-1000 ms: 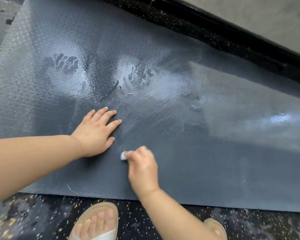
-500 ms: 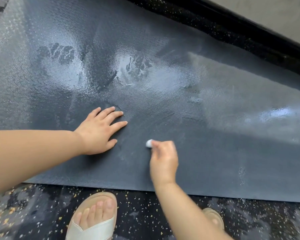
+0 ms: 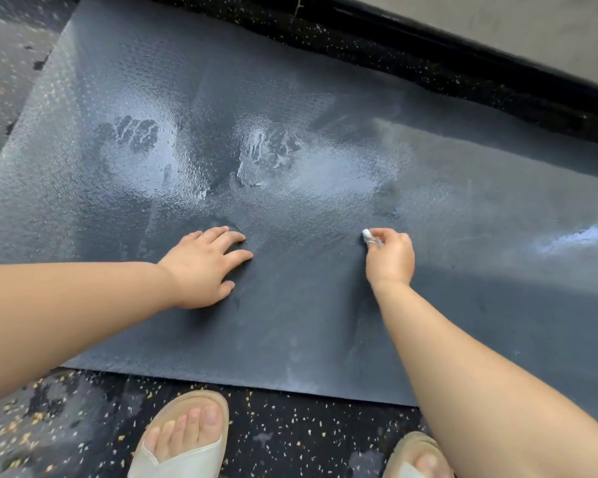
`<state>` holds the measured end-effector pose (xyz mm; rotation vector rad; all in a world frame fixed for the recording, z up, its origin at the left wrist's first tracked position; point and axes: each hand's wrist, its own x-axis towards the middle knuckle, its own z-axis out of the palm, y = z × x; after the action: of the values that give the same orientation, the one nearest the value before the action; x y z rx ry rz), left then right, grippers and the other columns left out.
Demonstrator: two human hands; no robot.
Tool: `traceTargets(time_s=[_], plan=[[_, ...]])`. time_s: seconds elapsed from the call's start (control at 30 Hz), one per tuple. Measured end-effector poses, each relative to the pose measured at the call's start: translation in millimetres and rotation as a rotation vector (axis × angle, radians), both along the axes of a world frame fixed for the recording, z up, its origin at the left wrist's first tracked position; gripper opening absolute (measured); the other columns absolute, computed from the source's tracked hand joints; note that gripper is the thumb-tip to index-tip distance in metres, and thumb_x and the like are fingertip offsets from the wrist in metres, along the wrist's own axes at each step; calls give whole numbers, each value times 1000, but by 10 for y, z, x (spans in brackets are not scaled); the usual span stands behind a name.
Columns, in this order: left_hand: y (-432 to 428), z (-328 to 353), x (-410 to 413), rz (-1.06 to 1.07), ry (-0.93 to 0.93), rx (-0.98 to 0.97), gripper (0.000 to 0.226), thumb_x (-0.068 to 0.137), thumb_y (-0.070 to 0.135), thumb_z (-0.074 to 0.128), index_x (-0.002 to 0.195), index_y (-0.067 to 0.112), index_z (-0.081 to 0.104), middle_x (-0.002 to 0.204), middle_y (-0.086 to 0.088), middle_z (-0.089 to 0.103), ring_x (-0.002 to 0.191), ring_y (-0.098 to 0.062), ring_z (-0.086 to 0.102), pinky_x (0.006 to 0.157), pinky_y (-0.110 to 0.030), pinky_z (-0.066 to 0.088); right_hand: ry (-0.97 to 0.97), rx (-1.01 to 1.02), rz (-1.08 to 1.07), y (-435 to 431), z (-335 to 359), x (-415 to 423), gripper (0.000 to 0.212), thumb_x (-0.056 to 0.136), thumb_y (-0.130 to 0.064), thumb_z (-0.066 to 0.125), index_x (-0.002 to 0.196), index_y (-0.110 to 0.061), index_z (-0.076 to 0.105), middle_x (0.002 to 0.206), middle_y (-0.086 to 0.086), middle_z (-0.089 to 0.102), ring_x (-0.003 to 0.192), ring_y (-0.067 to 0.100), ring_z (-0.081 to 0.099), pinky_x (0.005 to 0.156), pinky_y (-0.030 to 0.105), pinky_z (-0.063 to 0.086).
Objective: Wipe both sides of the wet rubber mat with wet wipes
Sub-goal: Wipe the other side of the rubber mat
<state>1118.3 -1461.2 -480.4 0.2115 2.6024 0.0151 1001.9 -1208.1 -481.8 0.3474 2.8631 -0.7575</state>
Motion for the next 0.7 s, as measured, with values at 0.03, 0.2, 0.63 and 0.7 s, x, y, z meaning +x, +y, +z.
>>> traceTargets(time_s=[0.03, 0.2, 0.63, 0.7], plan=[[31, 21, -16, 14, -8, -4, 58, 93, 46, 41, 146, 35, 21, 154, 5, 11, 144, -19, 6, 115, -38, 19, -25, 28, 24, -68, -7, 66, 25, 92, -11, 49, 106, -19, 67, 116, 5, 52, 100, 23, 56, 72, 16, 29], [186, 218, -127, 86, -127, -43, 52, 94, 41, 43, 143, 31, 29, 153, 3, 15, 141, -20, 14, 110, -36, 29, -277, -26, 722, -676, -19, 851, 27, 89, -12, 53, 106, -27, 68, 107, 2, 51, 97, 24, 55, 75, 23, 39], [543, 1232, -757, 227, -233, -293, 45, 97, 40, 37, 141, 27, 36, 142, -1, 35, 131, -23, 35, 102, -40, 39, -438, -341, 471, -576, 662, -446, 21, 93, -33, 54, 105, -19, 64, 102, 6, 68, 99, 25, 62, 84, 28, 47], [636, 1206, -765, 244, -196, -230, 45, 97, 40, 37, 141, 28, 36, 142, -1, 35, 131, -22, 35, 103, -40, 38, -437, -416, 429, -614, 667, -416, 21, 92, -32, 54, 101, -17, 66, 94, 8, 69, 89, 23, 63, 84, 29, 48]])
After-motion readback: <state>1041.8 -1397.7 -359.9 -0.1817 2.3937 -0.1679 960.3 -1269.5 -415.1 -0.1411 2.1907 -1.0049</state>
